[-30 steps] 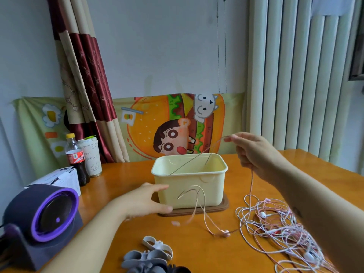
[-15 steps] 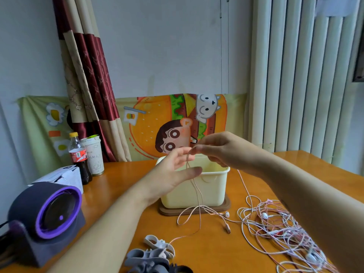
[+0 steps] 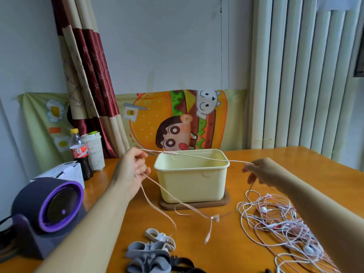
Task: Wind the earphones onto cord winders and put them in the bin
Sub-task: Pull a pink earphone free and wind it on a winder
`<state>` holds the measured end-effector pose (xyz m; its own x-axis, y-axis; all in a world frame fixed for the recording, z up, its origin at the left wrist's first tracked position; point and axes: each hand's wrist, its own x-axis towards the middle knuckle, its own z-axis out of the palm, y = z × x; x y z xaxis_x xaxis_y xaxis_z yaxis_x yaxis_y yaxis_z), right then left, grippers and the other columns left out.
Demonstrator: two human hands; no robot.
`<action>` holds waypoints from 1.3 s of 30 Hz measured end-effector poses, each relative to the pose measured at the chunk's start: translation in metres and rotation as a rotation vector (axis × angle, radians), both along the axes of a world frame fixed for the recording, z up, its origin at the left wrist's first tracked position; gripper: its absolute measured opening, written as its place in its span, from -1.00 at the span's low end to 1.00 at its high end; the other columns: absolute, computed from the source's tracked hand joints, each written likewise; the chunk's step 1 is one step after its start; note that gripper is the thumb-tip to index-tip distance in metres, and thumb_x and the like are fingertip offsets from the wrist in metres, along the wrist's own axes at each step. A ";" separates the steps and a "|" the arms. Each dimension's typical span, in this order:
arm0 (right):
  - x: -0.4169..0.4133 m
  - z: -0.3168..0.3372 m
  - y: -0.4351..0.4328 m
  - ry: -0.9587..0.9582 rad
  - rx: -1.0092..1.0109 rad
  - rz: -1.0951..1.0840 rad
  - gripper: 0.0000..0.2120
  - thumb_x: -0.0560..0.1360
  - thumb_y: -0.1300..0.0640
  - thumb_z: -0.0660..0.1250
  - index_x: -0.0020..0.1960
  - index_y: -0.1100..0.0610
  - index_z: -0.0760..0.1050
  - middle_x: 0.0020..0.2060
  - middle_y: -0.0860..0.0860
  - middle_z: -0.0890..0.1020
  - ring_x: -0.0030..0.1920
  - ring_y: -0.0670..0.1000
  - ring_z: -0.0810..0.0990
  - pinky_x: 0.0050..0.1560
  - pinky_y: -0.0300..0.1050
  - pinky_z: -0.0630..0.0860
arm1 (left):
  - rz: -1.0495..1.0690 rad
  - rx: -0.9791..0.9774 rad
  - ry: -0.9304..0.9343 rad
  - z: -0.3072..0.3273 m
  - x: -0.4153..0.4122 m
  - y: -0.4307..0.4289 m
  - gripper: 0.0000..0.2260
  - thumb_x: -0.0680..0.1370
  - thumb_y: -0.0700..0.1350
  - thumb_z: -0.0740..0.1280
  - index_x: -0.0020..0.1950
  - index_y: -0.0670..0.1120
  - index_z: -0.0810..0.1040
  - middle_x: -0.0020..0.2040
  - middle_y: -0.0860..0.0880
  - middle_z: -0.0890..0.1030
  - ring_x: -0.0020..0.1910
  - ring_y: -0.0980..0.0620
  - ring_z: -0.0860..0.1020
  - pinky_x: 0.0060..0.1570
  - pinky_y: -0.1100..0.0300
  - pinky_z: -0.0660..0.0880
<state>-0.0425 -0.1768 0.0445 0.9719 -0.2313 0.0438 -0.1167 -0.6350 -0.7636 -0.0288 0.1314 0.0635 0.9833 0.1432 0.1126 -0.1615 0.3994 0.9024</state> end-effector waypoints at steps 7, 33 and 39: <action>0.002 -0.023 0.001 -0.009 0.906 -0.106 -0.48 0.56 -0.16 0.19 0.34 0.21 0.37 0.32 0.19 0.43 0.35 0.23 0.39 0.25 0.14 0.43 | -0.069 -0.248 0.055 -0.008 0.007 0.005 -0.78 0.66 -0.13 0.15 -0.01 -0.13 0.57 -0.54 0.08 0.23 -0.63 0.16 0.17 -0.43 0.34 0.24; -0.028 0.016 0.097 -0.116 0.369 0.644 -0.80 0.56 0.06 0.27 -0.05 0.19 0.56 -0.46 -0.03 0.40 -0.41 -0.07 0.44 -0.26 -0.22 0.49 | -0.306 0.666 -0.347 0.006 -0.024 -0.010 -0.72 0.65 -0.05 0.16 -0.12 -0.05 0.61 -0.48 0.13 0.24 -0.49 0.18 0.22 -0.40 0.30 0.22; -0.022 0.018 0.076 -0.224 0.887 0.432 -0.71 0.63 0.05 0.13 -0.17 0.14 0.50 -0.51 -0.06 0.14 -0.53 -0.10 0.10 -0.41 -0.21 0.09 | -0.172 1.078 -0.234 -0.029 -0.022 0.011 -0.78 0.67 -0.03 0.15 -0.01 0.15 0.58 -0.06 0.28 0.54 -0.08 0.30 0.46 -0.13 0.42 0.32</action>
